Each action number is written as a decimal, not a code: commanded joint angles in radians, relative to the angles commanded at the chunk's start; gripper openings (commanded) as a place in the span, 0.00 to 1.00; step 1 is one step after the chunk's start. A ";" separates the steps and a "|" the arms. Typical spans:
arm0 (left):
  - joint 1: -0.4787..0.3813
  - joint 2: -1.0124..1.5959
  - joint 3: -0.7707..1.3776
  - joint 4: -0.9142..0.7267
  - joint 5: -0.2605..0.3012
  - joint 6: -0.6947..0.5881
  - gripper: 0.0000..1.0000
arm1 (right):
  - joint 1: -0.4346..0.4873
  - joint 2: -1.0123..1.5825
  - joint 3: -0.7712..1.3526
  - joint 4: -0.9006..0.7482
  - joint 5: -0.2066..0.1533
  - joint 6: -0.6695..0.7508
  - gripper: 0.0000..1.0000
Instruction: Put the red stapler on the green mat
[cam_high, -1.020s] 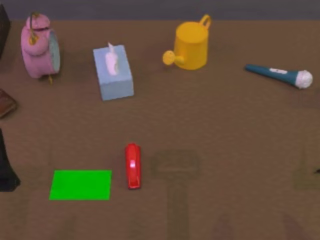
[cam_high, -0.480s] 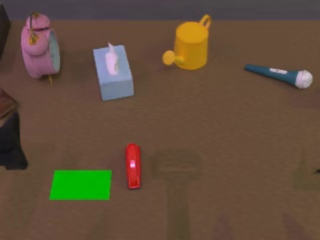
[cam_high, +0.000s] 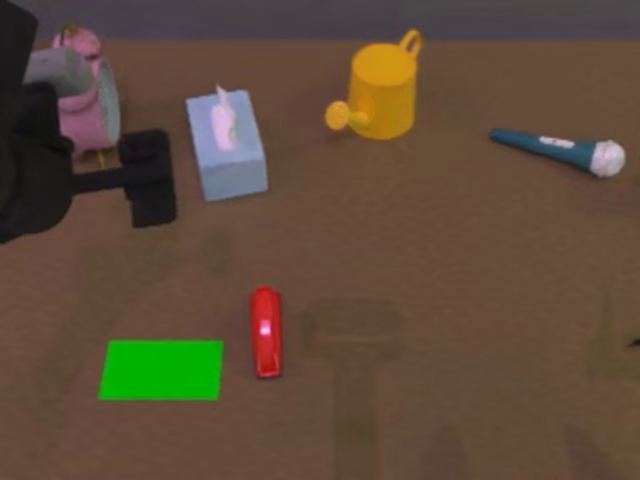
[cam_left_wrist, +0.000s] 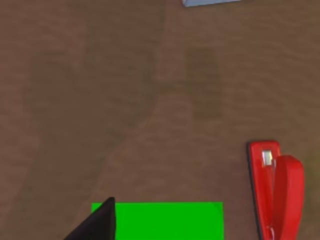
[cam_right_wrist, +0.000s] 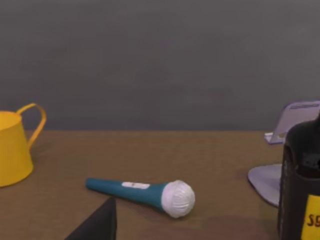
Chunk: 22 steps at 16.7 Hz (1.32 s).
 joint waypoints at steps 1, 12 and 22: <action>-0.028 0.099 0.079 -0.062 0.000 -0.031 1.00 | 0.000 0.000 0.000 0.000 0.000 0.000 1.00; -0.228 0.788 0.681 -0.495 0.000 -0.262 1.00 | 0.000 0.000 0.000 0.000 0.000 0.000 1.00; -0.229 0.820 0.636 -0.430 0.001 -0.263 1.00 | 0.000 0.000 0.000 0.000 0.000 0.000 1.00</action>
